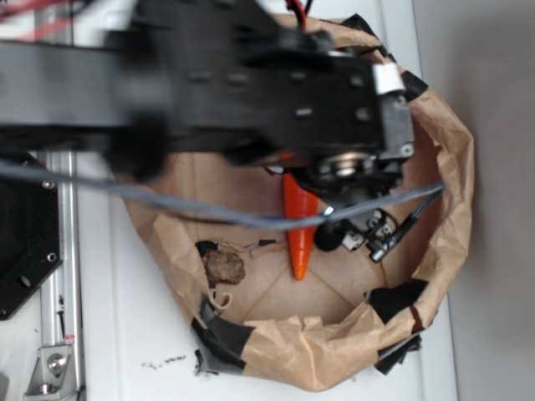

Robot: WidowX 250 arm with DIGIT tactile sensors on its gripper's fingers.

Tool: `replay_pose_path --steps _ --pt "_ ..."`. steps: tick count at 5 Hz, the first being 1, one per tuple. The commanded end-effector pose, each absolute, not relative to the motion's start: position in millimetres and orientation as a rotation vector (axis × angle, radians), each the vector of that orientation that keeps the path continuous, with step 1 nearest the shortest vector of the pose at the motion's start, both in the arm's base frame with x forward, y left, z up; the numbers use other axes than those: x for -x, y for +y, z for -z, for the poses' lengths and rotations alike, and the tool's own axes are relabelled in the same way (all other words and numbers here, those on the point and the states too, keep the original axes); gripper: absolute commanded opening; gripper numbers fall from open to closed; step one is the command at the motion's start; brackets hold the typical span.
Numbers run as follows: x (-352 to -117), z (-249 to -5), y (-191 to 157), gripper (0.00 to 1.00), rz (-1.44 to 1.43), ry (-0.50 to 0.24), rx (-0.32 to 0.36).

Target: Grab the carrot.

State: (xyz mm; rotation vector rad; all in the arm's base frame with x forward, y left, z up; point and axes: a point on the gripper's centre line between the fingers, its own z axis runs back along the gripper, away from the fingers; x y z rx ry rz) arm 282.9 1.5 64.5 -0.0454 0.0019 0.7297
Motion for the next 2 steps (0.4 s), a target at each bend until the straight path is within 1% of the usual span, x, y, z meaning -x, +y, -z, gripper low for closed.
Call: replay_pose_path --steps 1,2 --pt "-277.5 -29.1 -11.6 1.00 -0.785 0.037 0.153" --pt "-269.1 -28.9 -17.6 0.00 -0.782 0.049 0.139"
